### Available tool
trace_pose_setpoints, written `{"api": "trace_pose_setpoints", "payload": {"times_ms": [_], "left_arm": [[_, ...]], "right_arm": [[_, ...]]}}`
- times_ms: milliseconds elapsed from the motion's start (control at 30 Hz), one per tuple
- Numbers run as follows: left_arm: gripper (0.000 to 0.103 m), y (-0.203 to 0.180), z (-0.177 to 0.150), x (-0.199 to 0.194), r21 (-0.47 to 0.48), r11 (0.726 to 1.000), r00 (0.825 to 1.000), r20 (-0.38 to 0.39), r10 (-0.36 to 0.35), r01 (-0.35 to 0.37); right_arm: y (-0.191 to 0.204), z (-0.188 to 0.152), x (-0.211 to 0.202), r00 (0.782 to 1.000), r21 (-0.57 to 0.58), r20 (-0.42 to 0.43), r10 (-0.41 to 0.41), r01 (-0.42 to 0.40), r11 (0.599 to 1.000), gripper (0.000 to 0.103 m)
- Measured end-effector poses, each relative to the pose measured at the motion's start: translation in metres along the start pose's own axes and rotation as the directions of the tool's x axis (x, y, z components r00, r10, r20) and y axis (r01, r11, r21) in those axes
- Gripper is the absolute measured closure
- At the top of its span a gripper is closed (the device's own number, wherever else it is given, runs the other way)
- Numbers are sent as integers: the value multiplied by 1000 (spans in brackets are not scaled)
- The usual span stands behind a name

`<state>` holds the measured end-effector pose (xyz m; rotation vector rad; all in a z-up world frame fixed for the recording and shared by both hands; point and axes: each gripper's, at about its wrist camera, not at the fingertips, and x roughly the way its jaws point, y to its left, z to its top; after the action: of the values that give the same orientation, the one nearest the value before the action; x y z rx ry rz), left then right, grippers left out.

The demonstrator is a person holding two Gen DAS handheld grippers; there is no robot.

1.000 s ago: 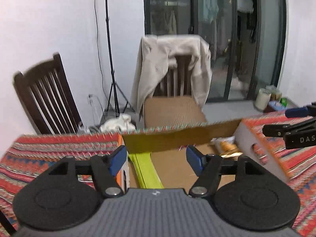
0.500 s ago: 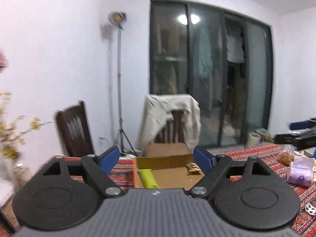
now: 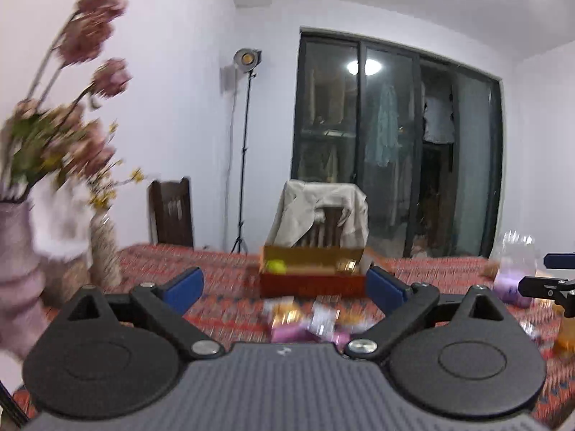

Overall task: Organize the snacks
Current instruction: 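Move both tools back to the snack pile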

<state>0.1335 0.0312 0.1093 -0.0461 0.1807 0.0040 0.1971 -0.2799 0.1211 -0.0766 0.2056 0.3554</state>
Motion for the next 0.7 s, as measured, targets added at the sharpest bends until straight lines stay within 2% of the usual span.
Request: {"api": "trace_pose_setpoints", "payload": {"times_ms": [133, 200, 400, 567, 700], "left_arm": [[3, 3, -40, -24, -28, 999, 998, -66, -18, 16], [3, 0, -56, -27, -17, 999, 993, -105, -45, 43], [3, 6, -87, -20, -21, 999, 979, -203, -32, 29], [3, 9, -98, -6, -22, 1000, 968, -249, -13, 8], [3, 7, -100, 14, -20, 1000, 960, -281, -9, 3]], "right_arm": [[24, -47, -24, 999, 6, -1, -43, 43, 999, 0], [30, -68, -27, 999, 31, -23, -28, 29, 999, 0], [42, -118, -32, 994, 71, -108, 1, 7, 997, 0], [41, -136, -19, 987, 85, -159, -14, 27, 996, 0], [36, -132, -1, 984, 98, -176, -16, 34, 995, 0]]}}
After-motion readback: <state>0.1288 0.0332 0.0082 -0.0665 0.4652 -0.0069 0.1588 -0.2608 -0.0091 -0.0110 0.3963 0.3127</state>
